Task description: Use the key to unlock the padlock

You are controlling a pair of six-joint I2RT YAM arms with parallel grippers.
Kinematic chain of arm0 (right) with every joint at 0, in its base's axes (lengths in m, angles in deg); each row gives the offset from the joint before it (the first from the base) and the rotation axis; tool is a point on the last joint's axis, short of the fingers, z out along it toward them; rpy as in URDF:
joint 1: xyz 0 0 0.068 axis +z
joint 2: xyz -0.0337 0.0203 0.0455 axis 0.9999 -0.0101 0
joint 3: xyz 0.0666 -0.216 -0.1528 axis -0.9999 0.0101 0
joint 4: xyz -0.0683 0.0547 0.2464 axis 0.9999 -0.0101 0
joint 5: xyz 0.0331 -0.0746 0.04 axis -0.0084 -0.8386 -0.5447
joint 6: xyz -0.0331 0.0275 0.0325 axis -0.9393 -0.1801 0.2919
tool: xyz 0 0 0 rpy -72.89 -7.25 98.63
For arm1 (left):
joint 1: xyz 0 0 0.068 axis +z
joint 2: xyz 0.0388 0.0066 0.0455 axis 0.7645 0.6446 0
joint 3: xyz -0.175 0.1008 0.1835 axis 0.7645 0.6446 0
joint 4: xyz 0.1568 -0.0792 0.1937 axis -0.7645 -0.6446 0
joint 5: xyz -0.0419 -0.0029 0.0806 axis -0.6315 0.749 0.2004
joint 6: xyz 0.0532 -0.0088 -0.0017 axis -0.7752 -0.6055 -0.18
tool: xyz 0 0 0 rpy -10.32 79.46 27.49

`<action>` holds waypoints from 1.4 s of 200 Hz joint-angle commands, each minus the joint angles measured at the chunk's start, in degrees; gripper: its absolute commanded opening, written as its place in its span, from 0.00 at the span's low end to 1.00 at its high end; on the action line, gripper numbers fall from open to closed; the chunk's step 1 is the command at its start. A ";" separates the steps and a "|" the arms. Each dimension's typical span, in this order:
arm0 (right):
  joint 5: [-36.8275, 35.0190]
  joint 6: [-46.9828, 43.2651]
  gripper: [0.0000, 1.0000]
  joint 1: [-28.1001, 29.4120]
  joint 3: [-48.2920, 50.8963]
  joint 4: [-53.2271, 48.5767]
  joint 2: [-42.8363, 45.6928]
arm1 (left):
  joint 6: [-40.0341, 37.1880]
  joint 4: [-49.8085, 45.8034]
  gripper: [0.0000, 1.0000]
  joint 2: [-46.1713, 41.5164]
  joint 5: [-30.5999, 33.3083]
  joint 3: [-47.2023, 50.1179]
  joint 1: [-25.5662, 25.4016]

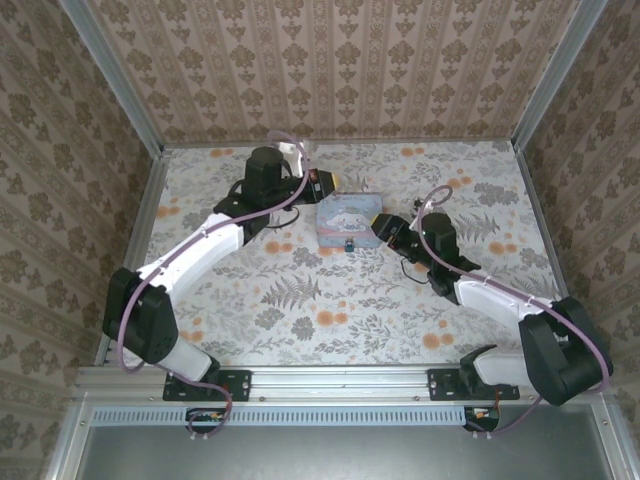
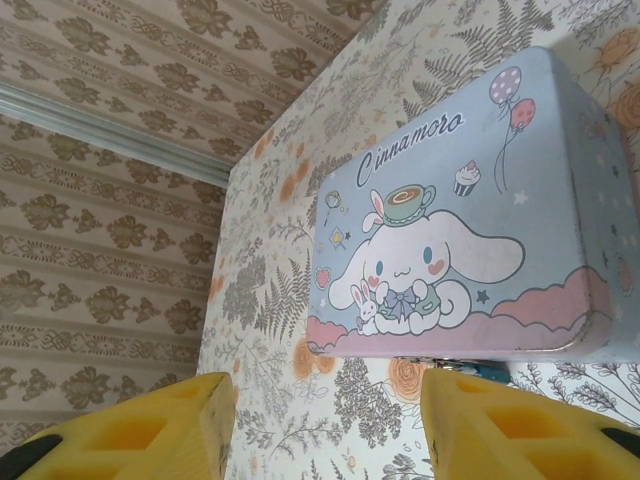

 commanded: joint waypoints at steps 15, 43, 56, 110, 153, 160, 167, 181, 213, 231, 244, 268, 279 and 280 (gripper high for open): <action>2.82 -0.28 0.53 -0.26 -2.72 4.11 -0.69 | -10.97 -11.60 0.00 0.47 6.20 0.33 -0.56; 5.15 -0.21 0.53 -0.27 -3.63 8.63 -1.83 | -12.78 -8.49 0.00 -0.10 6.64 1.95 -0.65; 7.22 0.20 0.53 -0.33 -4.24 12.78 -3.25 | -12.95 -6.02 0.00 -0.11 5.05 2.82 -0.61; 16.53 4.43 0.52 -0.61 -7.72 29.65 -13.35 | -9.88 5.58 0.00 -0.42 0.65 6.96 -0.25; 20.29 8.94 0.49 -0.66 -7.85 41.37 -19.93 | -4.41 12.05 0.00 0.96 -3.24 7.81 0.48; 20.51 9.06 0.49 -0.76 -7.70 42.07 -20.30 | -3.60 12.83 0.00 1.31 -4.12 7.67 0.64; 20.76 9.05 0.48 -0.77 -7.57 42.73 -20.58 | -2.88 13.25 0.00 1.72 -4.85 7.58 0.75; 21.14 8.95 0.48 -0.79 -7.18 43.30 -20.73 | -1.42 14.40 0.00 2.36 -6.18 7.60 1.01; 23.10 8.36 0.48 -0.96 -7.12 44.16 -20.73 | 1.11 16.46 0.00 3.64 -9.01 7.49 1.54; 24.22 7.77 0.48 -0.95 -7.29 44.16 -20.73 | 2.17 17.67 0.00 4.12 -10.40 7.37 1.54; 24.62 7.57 0.48 -1.06 -7.39 44.03 -20.81 | 2.90 18.17 0.00 4.53 -11.41 7.23 1.54; 25.03 7.49 0.48 -0.99 -7.56 44.19 -21.30 | 4.22 19.21 0.00 5.31 -12.69 6.96 1.54; 25.24 7.49 0.48 -1.04 -7.69 44.47 -21.43 | 4.70 19.59 0.00 5.61 -14.17 6.78 1.54; 25.28 7.47 0.48 -1.05 -7.67 44.50 -21.43 | 4.78 19.61 0.00 5.63 -14.20 6.77 1.54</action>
